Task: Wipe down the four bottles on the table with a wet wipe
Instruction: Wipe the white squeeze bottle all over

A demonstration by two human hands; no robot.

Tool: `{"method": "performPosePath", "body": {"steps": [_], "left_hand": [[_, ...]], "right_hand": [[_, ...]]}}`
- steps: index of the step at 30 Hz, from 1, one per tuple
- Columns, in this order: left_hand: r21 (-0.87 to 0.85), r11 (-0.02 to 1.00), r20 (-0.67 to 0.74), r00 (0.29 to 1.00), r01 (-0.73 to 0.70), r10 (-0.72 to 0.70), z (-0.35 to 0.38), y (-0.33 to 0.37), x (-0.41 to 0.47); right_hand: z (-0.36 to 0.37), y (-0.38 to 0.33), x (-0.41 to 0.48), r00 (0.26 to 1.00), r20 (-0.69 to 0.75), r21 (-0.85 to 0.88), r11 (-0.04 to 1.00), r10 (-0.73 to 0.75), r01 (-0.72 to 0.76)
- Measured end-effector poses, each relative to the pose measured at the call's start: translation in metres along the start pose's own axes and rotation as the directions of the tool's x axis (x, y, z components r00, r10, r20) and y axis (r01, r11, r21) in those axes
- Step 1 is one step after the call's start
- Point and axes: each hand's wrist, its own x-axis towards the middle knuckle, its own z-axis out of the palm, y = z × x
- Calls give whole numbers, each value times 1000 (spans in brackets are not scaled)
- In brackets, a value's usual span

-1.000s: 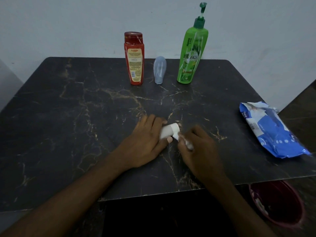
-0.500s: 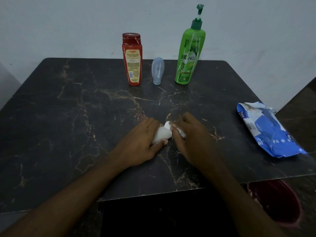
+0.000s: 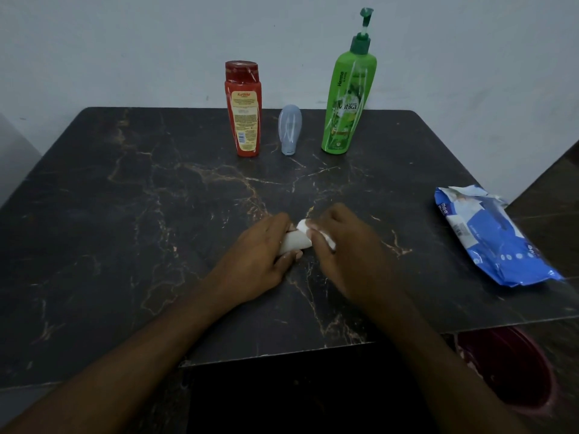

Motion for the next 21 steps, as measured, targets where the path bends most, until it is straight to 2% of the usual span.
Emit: {"method": "performPosePath", "body": {"steps": [2,5,9,12,14,16,19,21], "left_hand": [[1,1000,-7,1000,-8,8,0,-1,0],[-10,1000,-22,1000,-12,12,1,-2,1],[11,999,-35,998,-47,47,2,-1,1],[7,998,-43,997,-67,67,1,-3,0],[-8,996,-50,995,-87,87,0,-4,-1],[-44,994,-74,993,-98,95,-1,-5,-1],[-109,989,-114,990,-96,84,-3,-6,-1],[-153,982,-126,988,-112,93,-5,-6,0]], "right_hand": [[8,1,-14,1000,16,-35,999,16,-16],[7,7,-30,999,14,16,998,53,-53],[-6,9,-21,996,-67,72,995,66,-61],[-12,16,6,996,88,42,999,11,-15],[-18,24,27,972,236,115,993,-17,-10],[-26,35,44,930,367,245,966,-13,-83],[-27,49,58,873,485,439,875,-40,-204],[-21,54,58,867,496,589,749,-38,-304]]}}
